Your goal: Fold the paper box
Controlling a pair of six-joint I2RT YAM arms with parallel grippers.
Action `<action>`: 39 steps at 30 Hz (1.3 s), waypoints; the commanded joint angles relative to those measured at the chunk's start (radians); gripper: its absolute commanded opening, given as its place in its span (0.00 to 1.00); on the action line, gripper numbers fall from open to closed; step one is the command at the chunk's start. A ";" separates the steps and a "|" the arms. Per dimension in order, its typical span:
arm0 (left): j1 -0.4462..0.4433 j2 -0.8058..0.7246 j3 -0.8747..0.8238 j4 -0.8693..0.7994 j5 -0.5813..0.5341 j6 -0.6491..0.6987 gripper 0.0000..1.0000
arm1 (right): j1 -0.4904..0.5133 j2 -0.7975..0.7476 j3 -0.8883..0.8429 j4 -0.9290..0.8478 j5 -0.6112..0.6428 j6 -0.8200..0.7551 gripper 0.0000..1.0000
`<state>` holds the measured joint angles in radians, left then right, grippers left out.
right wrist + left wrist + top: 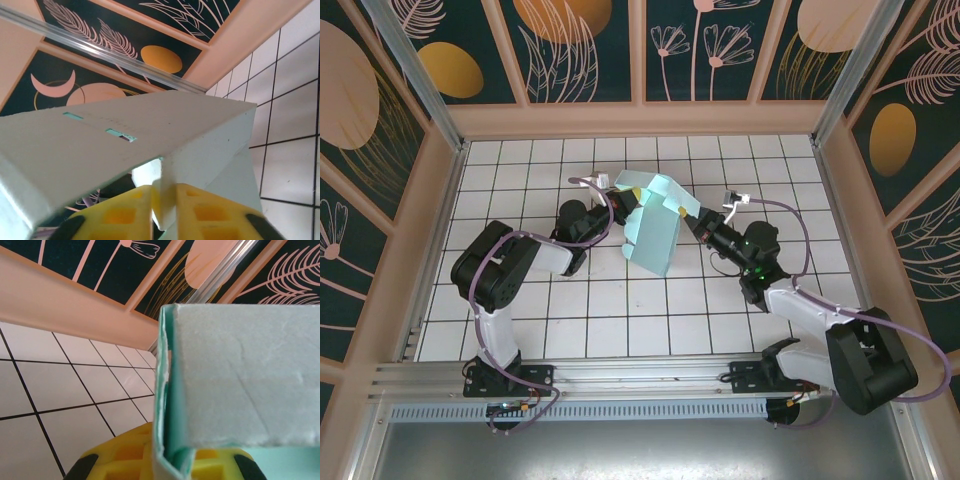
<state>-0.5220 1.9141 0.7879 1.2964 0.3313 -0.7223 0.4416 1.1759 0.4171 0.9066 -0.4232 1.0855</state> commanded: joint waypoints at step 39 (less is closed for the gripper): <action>-0.001 0.033 0.086 -0.266 -0.404 0.030 0.00 | 0.018 -0.247 0.263 -0.709 0.320 -0.408 0.50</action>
<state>-0.5201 1.9377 0.8322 1.0988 0.0319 -0.7555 0.4480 0.9161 0.5686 0.3920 -0.1883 0.7830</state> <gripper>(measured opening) 0.056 0.503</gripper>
